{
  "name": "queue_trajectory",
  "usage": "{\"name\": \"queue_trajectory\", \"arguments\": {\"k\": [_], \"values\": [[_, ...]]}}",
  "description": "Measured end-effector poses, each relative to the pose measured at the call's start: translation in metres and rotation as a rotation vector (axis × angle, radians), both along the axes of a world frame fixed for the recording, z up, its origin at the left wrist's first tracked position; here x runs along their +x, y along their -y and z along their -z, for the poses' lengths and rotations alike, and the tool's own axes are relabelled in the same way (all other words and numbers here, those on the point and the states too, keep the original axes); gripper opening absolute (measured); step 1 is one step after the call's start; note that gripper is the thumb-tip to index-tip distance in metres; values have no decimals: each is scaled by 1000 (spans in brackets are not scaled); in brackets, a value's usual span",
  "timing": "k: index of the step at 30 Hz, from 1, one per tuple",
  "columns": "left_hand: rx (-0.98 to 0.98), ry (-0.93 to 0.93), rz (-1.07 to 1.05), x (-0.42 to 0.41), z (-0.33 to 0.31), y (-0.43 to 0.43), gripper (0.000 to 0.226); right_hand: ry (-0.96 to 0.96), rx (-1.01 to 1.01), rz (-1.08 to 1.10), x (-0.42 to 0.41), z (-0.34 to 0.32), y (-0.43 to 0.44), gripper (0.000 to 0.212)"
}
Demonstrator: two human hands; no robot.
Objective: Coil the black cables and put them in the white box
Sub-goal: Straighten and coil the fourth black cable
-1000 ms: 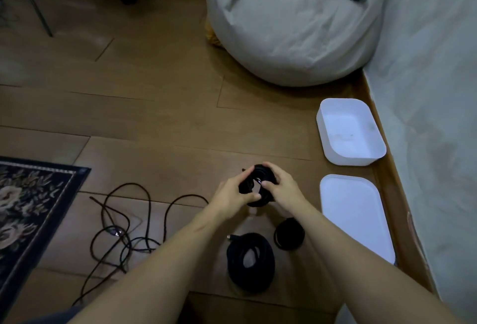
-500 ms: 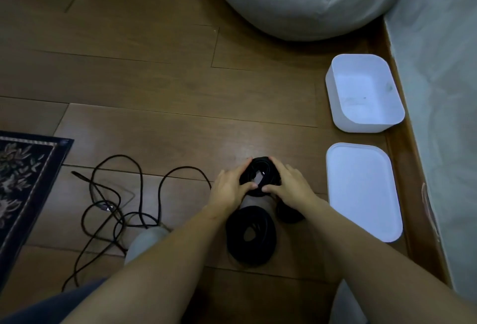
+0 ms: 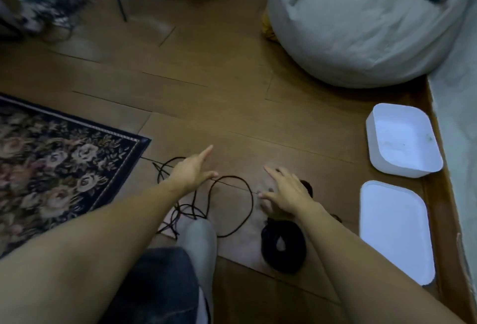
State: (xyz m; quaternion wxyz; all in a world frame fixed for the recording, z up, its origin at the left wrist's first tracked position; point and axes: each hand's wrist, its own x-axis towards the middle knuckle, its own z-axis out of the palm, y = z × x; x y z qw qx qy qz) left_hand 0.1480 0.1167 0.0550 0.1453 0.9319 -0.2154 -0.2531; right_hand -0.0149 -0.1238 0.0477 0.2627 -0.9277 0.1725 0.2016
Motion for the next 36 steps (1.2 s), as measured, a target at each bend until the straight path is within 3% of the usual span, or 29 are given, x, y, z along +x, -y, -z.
{"name": "queue_trajectory", "arguments": {"k": [4, 10, 15, 21, 27, 36], "values": [[26, 5, -146, -19, 10, -59, 78, -30, 69, -84, 33, -2, -55, 87], [-45, -134, -239, -45, 41, -86, 65, -53, 83, -243, 60, 15, -119, 72], [2, -97, -414, -55, 71, -97, 69, -64, 128, -198, 76, 45, -154, 59], [34, -132, -468, -52, 99, -112, 64, -71, 161, -207, 96, 80, -182, 48], [-47, -103, -484, -44, 116, -107, 57, -55, 25, -342, 108, 96, -192, 23], [-263, -69, -484, -12, 87, -40, 29, 105, 164, -54, 118, 73, -136, 6]]}}
